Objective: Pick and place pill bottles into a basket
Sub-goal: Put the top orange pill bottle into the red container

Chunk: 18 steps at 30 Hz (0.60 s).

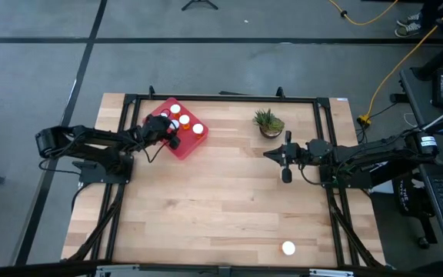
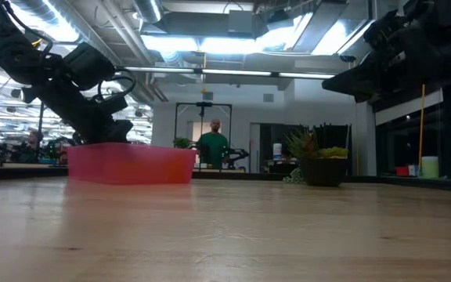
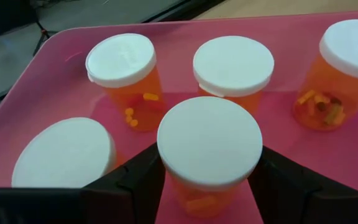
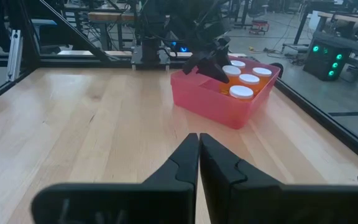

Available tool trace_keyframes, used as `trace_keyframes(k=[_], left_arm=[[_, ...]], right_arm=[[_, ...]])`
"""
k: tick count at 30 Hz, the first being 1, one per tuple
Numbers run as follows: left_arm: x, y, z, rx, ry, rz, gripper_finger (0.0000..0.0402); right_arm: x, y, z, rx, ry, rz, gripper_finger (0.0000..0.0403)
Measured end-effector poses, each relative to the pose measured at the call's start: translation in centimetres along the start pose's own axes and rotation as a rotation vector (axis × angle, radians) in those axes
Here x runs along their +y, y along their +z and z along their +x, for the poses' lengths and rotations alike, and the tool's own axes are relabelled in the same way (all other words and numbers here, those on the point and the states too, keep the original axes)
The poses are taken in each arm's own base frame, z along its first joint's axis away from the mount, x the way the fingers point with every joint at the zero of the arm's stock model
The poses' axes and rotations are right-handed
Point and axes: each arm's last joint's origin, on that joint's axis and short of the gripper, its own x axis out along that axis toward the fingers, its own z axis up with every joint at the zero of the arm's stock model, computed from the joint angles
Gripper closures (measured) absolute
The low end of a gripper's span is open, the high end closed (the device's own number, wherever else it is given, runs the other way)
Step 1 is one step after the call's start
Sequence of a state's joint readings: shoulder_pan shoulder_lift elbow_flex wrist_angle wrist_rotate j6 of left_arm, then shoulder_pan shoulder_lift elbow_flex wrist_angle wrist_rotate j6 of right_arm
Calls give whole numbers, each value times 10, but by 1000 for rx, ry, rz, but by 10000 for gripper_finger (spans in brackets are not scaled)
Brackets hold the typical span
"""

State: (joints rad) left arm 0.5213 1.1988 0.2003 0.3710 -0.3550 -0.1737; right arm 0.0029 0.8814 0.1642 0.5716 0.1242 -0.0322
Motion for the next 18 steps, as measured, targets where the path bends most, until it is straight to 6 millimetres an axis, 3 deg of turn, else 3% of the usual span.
trace_keyframes(k=[11, 18], left_arm=[[1, 0, 0, -5, 30, 4, 149], [1, 2, -2, -17, 16, 17, 139]], right_arm=[[0, -1, 0, 12, 2, 26, 384], [0, -2, 0, 16, 1, 29, 384]])
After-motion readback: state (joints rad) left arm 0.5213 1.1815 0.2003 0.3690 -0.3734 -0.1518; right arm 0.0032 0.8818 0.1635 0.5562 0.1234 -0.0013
